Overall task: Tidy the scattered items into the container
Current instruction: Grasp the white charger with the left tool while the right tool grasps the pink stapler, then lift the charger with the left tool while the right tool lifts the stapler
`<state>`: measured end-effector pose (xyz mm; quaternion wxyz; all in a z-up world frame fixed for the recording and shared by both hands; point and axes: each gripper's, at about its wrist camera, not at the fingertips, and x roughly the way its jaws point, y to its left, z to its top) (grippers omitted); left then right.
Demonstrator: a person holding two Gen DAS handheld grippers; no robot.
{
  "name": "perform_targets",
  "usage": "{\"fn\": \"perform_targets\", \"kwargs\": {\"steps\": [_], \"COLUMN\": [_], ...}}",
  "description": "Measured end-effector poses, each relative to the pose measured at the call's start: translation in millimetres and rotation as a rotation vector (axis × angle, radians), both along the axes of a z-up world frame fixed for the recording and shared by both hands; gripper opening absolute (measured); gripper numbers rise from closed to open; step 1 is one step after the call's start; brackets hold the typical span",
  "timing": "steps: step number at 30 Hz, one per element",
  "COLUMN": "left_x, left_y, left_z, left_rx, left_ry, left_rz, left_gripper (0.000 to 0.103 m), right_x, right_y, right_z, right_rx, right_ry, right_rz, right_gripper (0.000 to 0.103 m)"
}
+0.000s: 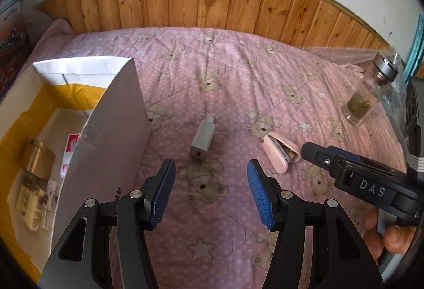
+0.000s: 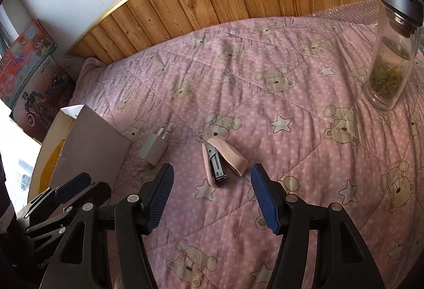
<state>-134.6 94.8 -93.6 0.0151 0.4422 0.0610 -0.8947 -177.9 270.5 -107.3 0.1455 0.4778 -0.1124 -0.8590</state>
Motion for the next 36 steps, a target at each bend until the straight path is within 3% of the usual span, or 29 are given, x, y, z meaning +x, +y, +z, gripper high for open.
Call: {"fn": "perform_targets", "kwargs": {"steps": [5, 14, 19, 22, 23, 24, 27, 36], "left_x": [-24.9, -55.6, -59.9, -61.6, -62.0, -61.8, -61.2, -52.8], "left_y": [-1.1, -11.3, -21.1, -22.0, -22.8, -24.3, -23.5, -27.3], "left_z": [-22.6, -50.4, -67.5, -68.8, -68.2, -67.1, -66.1, -65.3], "left_rx": [0.005, 0.032, 0.101, 0.125, 0.13, 0.138, 0.141, 0.196], "left_ry": [0.001, -0.011, -0.043, -0.03, -0.025, -0.017, -0.014, -0.023], "left_rz": [0.044, 0.021, 0.016, -0.002, -0.003, 0.002, -0.016, -0.016], "left_gripper": [0.059, 0.059, 0.059, 0.059, 0.057, 0.044, 0.024, 0.021], "right_x": [-15.4, -30.5, -33.7, -33.8, -32.8, -31.9, -32.7, -27.6], "right_y": [7.9, -6.7, -24.8, -31.9, -34.7, -36.7, -39.5, -39.4], "right_z": [-22.1, -42.4, -47.8, -47.5, -47.8, -47.3, -45.1, -32.3], "right_rx": [-0.04, -0.002, 0.069, 0.055, 0.073, 0.088, 0.105, 0.091], "right_ry": [-0.05, -0.023, 0.003, 0.007, 0.015, 0.024, 0.016, -0.011], "right_rz": [-0.046, 0.001, 0.046, 0.072, 0.077, 0.081, 0.08, 0.052], "right_gripper": [0.062, 0.06, 0.053, 0.052, 0.052, 0.051, 0.05, 0.049]}}
